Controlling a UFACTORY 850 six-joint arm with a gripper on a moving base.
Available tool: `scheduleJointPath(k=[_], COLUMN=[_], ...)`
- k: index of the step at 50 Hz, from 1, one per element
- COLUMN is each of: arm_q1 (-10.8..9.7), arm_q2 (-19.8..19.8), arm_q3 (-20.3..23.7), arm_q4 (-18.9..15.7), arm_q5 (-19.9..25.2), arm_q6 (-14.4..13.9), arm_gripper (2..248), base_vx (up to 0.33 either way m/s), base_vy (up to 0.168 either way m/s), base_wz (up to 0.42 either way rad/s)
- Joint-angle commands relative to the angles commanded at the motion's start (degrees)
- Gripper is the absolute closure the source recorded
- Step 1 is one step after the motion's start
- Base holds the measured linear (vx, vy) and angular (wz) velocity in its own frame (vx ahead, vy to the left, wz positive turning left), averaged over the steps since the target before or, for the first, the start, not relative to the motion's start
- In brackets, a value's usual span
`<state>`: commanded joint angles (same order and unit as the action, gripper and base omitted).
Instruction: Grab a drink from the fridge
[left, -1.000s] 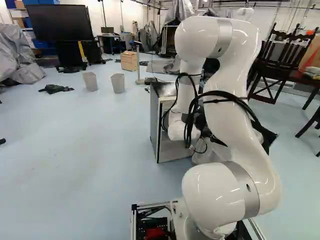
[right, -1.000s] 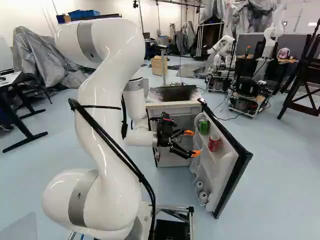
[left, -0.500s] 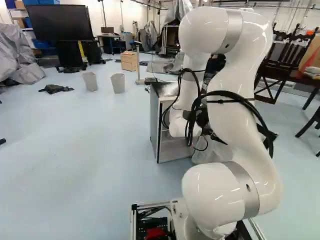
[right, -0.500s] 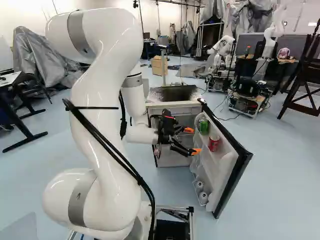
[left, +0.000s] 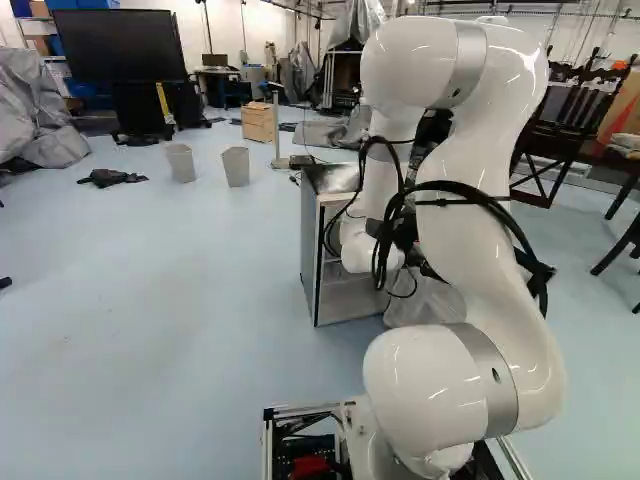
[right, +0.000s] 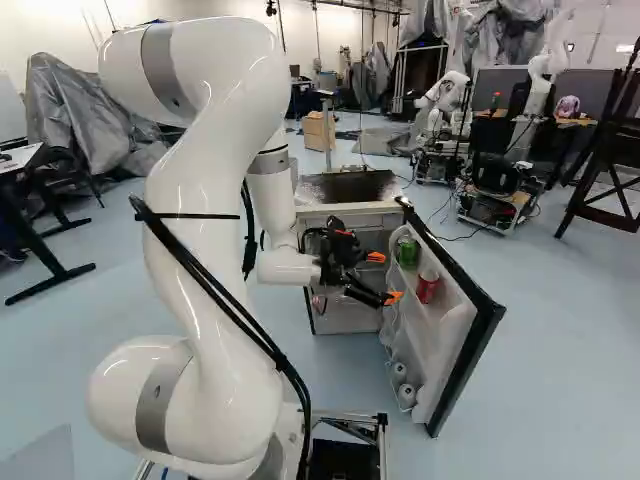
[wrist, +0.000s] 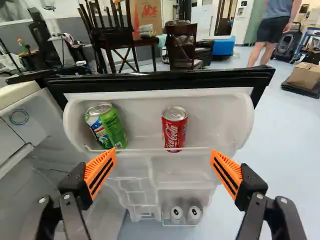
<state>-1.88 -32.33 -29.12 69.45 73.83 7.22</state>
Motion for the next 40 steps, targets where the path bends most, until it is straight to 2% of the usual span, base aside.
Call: scheduleJointPath(k=[18, 40], arm_q1=[-1.43, -3.73], arm_q2=[-0.25, -0.1], arm_q3=[-0.49, -0.21], arm_q4=[-3.72, -4.63], arm_q5=[-0.63, -0.72], arm_q6=[0.0, 0.0], arm_gripper=[3, 3], base_vx=[0.0, 0.0], base_vy=[0.0, 0.0], base_wz=[0.0, 0.0])
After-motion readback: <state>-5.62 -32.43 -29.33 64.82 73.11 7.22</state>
